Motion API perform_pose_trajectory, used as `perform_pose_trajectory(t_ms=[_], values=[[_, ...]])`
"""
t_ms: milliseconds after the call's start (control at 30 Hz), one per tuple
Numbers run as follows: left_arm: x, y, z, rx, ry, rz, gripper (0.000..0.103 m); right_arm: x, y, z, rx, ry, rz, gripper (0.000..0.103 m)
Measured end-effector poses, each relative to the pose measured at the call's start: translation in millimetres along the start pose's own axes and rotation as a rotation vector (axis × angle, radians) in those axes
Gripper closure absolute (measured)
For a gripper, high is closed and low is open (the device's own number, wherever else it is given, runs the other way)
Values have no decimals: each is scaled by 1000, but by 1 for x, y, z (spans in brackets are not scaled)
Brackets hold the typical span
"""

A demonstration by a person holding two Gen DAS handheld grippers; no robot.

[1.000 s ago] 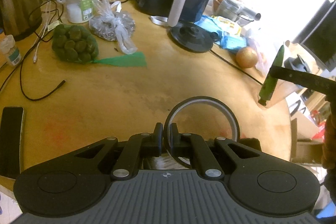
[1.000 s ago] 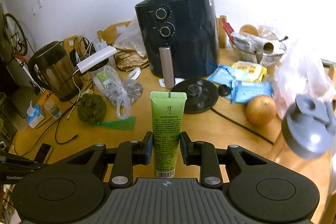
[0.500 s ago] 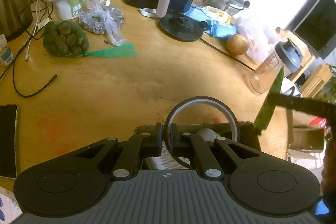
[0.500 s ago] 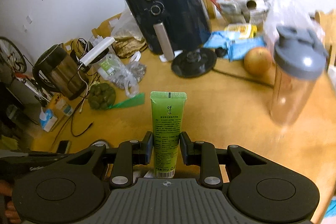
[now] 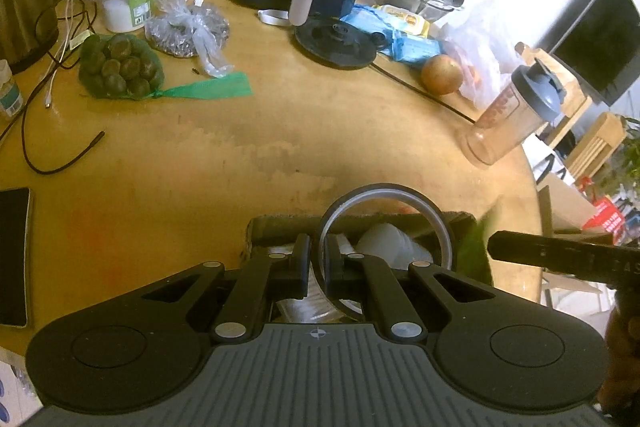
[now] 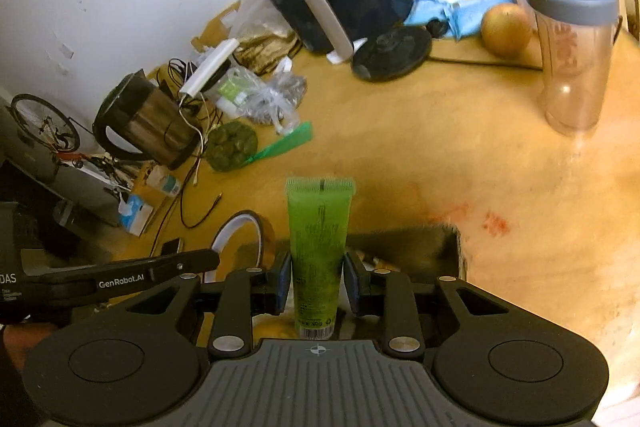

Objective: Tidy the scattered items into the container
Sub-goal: 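Carry the tape ring and green tube over the cardboard box with both grippers, then open both grippers to drop the tape ring and tube into the box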

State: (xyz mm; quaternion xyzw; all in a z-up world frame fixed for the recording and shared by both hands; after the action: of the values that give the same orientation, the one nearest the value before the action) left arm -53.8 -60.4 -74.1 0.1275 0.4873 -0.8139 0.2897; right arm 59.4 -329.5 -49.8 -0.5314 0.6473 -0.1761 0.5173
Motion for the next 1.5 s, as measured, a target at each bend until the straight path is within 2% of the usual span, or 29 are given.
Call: perform_pose_trajectory(t_ms=[33, 100, 233, 467, 700, 733, 767, 833, 867, 1033, 1067, 1133, 1200, 1300, 1433, 1500], values=[[1, 0, 0, 1, 0, -2, 95, 1, -2, 0, 14, -7, 14, 39], [4, 0, -1, 2, -1, -5, 95, 1, -7, 1, 32, -12, 45, 20], [8, -1, -2, 7, 4, -12, 95, 0, -14, 5, 54, -2, 77, 5], [12, 0, 3, 25, 27, -11, 95, 0, -22, 15, 130, -1, 117, 0], [13, 5, 16, 73, 109, -13, 94, 3, -31, 19, 137, -2, 127, 0], [15, 7, 18, 75, 126, -23, 91, 3, -32, 18, 137, -6, 128, 0], [16, 9, 20, 76, 141, -35, 77, 3, -32, 18, 139, -10, 128, 0], [18, 9, 23, 88, 157, -32, 58, 4, -33, 19, 145, -14, 127, 0], [19, 8, 25, 98, 165, -25, 53, 4, -33, 19, 147, -14, 127, 0], [19, 5, 30, 94, 196, -6, 46, 4, -33, 18, 164, -27, 130, 0], [19, 4, 30, 78, 202, -1, 31, 4, -32, 17, 172, -35, 133, 0], [18, 3, 31, 50, 222, 1, 15, 4, -31, 16, 194, -53, 141, 0], [17, 0, 33, 33, 247, 10, 14, 3, -30, 14, 219, -78, 156, 0], [14, -3, 33, -6, 267, 15, 7, 2, -31, 10, 249, -127, 184, 0], [7, -10, 34, -83, 301, 68, 0, -3, -40, 1, 274, -203, 282, 0], [2, -13, 35, -105, 312, 90, 0, -6, -45, -5, 287, -242, 323, 0]])
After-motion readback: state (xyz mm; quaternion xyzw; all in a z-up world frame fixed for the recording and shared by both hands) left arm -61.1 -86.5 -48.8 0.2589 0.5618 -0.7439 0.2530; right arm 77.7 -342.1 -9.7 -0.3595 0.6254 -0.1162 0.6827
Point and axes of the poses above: each gripper's, at about its wrist camera, not at the fingertips, and y roughly the way its jaws point, z to its right, x to its underside, the point moved 6 cm from there along y, roughly the way its jaws point, and after that the axes turned 11 degrees about x, right-handed, at the moved point
